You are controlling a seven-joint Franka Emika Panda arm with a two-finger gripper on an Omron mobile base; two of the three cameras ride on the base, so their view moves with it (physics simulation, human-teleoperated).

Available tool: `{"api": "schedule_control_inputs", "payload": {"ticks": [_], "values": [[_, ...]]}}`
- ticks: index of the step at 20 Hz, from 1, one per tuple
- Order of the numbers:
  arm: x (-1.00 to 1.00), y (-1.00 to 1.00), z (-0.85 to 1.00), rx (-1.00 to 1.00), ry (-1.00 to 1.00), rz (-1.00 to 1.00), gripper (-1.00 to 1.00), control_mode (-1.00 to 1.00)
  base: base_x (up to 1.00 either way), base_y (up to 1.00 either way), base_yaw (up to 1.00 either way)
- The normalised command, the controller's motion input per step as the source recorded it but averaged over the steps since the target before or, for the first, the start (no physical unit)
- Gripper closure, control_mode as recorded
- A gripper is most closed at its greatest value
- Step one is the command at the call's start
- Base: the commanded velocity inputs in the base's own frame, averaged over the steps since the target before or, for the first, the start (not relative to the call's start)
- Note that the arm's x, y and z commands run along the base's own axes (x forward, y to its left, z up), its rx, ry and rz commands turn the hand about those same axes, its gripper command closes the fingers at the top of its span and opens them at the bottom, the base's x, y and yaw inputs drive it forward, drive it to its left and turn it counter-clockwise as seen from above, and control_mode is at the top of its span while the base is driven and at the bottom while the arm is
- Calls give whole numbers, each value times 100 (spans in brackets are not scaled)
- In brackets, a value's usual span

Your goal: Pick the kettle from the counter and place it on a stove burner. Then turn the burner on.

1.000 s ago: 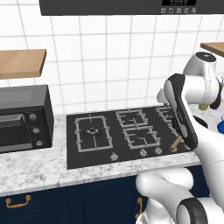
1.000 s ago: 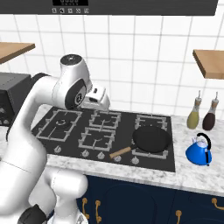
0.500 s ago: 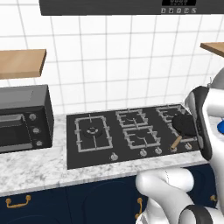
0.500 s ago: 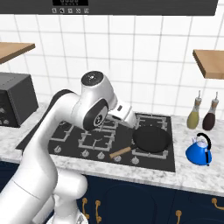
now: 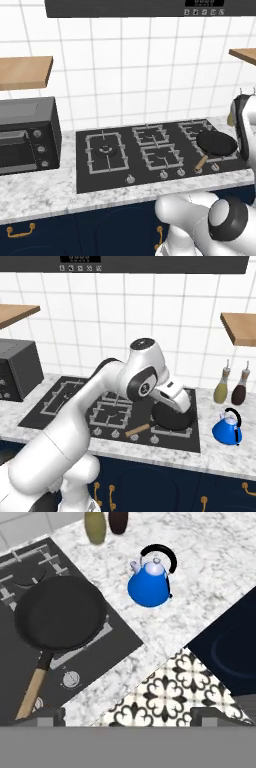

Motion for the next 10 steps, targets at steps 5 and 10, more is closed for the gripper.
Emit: {"api": "schedule_control_inputs", "payload": {"ticks": [5, 10], "values": [[1, -100, -46, 1, 14, -11, -100, -100, 0, 0, 0], [2, -100, -54, 4, 0, 3, -100, -100, 0, 0, 0]]}}
